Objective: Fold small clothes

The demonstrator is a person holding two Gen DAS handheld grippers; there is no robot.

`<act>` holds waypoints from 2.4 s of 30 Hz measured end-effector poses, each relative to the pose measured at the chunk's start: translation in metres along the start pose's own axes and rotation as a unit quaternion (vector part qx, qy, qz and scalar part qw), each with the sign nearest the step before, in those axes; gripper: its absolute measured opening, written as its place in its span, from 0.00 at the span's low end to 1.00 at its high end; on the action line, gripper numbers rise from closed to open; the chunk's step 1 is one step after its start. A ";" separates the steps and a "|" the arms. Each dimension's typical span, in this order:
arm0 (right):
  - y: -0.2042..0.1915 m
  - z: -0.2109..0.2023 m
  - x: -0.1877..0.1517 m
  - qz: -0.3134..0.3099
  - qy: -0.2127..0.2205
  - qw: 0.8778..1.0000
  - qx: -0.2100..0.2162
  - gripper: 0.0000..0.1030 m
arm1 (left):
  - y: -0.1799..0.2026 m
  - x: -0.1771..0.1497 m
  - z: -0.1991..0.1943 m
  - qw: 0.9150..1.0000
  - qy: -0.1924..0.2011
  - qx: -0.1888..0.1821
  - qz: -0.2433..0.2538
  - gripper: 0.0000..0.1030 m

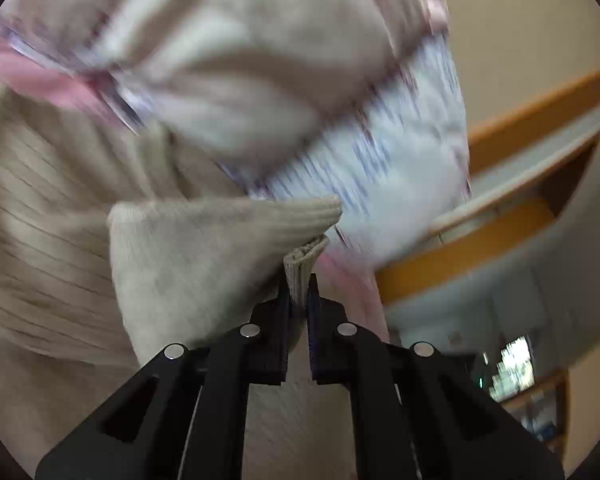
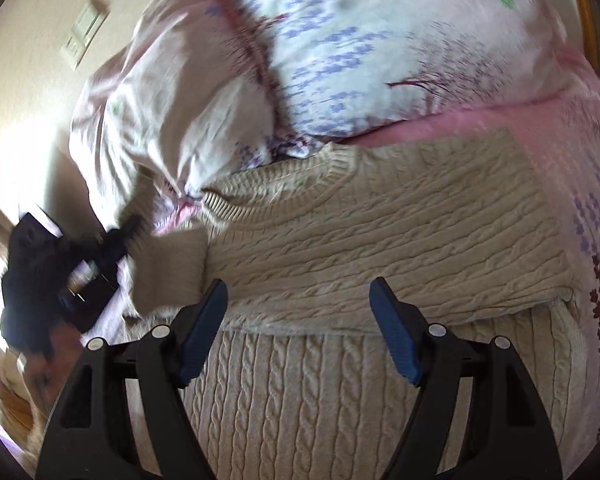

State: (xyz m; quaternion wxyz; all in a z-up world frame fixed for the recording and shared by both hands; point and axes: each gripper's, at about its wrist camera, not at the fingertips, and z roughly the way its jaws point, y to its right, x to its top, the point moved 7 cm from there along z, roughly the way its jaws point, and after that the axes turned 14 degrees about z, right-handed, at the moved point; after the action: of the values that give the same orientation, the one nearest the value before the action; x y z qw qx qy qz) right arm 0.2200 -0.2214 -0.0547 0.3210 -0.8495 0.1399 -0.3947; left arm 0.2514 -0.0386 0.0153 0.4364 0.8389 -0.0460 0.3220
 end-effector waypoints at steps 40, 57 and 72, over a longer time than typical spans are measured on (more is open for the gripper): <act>0.027 0.025 0.031 -0.046 0.025 0.989 -0.138 0.10 | -0.157 -0.019 -0.134 0.945 -0.063 0.316 0.055 0.55; 0.038 0.008 0.016 -0.015 -0.006 0.995 -0.103 0.32 | -0.147 -0.026 -0.137 0.954 -0.056 0.287 0.069 0.55; 0.127 -0.204 -0.142 -0.019 -0.062 0.998 0.020 0.73 | -0.067 -0.194 -0.266 0.968 -0.063 0.216 0.113 0.55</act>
State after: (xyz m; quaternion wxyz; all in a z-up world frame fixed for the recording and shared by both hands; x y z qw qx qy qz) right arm -0.0253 -0.3364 -0.1216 0.3387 -0.8681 0.0955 -0.3502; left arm -0.0099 0.1657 -0.0352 0.2023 0.9212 -0.0971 0.3178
